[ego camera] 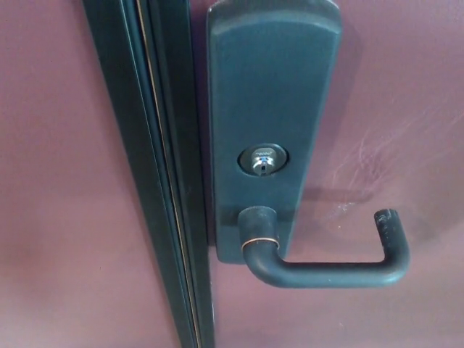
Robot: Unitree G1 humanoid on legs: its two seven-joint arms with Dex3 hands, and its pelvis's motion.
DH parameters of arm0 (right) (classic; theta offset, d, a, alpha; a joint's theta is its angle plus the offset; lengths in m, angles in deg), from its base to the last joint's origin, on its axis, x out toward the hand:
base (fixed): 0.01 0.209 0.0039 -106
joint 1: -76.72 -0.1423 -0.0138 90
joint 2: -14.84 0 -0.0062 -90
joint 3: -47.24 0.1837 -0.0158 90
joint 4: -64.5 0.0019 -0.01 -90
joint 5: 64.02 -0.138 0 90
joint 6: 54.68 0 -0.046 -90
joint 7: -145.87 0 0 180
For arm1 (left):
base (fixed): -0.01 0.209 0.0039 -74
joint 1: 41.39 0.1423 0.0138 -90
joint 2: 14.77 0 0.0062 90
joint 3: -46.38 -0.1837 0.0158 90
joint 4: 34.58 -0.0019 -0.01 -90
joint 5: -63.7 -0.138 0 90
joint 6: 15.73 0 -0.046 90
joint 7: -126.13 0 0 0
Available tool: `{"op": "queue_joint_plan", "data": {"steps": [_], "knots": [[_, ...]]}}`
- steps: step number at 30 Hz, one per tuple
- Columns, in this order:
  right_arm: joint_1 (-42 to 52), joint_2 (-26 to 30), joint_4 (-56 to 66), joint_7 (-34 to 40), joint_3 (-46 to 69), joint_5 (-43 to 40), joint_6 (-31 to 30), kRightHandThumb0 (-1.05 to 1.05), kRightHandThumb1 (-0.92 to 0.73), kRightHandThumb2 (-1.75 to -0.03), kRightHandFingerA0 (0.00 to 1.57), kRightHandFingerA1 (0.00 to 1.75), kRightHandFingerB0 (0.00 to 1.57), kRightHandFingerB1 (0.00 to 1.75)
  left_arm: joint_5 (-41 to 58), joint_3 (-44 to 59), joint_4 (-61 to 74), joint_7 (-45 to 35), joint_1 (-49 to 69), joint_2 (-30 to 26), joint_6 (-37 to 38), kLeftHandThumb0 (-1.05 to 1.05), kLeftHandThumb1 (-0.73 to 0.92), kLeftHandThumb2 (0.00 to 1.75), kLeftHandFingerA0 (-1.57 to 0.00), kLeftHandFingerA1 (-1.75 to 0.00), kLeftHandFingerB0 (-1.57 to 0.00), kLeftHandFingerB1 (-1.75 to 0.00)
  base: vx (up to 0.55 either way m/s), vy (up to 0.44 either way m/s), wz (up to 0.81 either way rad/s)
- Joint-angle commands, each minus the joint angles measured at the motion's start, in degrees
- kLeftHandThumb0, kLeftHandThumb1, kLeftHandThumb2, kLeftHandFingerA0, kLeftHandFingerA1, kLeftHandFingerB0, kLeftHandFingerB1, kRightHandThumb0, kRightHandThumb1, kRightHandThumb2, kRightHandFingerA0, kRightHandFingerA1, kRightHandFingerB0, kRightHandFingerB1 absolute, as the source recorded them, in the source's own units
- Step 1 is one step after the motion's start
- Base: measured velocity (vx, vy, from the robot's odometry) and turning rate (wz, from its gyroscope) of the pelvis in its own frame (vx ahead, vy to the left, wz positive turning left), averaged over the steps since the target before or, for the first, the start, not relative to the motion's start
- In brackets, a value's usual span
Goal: The robot walks towards the door handle and put its right hand on it and twist the handle
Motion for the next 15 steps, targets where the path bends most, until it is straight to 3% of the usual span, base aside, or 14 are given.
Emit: {"op": "queue_joint_plan", "data": {"steps": [1,2,6,13,14,15], "knots": [[-6.04,-7.80,-47.07,37.94,-28.45,25.36,24.44,-0.66,-0.61,-0.89,0.02,0.40,0.08,0.32,0.02,0.36,0.35,0.36,-1.95,1.32,-0.11,-0.31,0.62,0.60,-0.47,-0.39,-0.34,-0.34,0.00,0.000,0.00],[-8.80,-8.22,-52.79,39.88,-29.72,25.84,24.96,-0.74,-0.64,-0.90,0.06,0.40,0.09,0.30,-0.15,0.19,0.39,0.37,-2.42,1.28,-0.22,-0.31,0.62,0.60,-0.47,-0.39,-0.34,-0.34,0.00,0.000,0.00],[-16.92,-9.56,-66.98,45.97,-31.43,25.29,24.26,-0.74,-0.65,-0.94,0.06,0.41,0.04,0.30,-1.17,-0.79,0.48,0.57,-5.19,1.35,-0.80,-0.31,0.62,0.59,-0.47,-0.39,-0.34,-0.34,0.00,0.000,0.00],[-19.71,-9.96,-74.52,50.63,-32.01,23.43,25.44,-0.76,-0.66,-0.94,0.07,0.41,0.01,0.30,-1.58,-1.35,0.45,0.58,-6.37,1.83,-1.03,-0.31,0.62,0.59,-0.47,-0.39,-0.34,-0.33,0.00,0.000,0.00],[-18.24,-11.64,-78.96,55.28,-28.63,20.86,27.42,-0.65,-0.75,-0.63,0.15,0.29,0.10,0.24,-1.10,-0.95,0.57,0.22,-6.41,1.90,-0.62,-0.31,0.62,0.59,-0.49,-0.40,-0.34,-0.34,0.00,0.000,0.00],[-17.76,-12.38,-81.00,57.63,-27.29,19.71,28.41,-0.64,-0.75,-0.63,0.16,0.29,0.11,0.23,-0.83,-0.70,0.59,0.13,-6.49,1.92,-0.47,-0.31,0.62,0.59,-0.49,-0.40,-0.34,-0.34,0.00,0.000,0.00]]}}
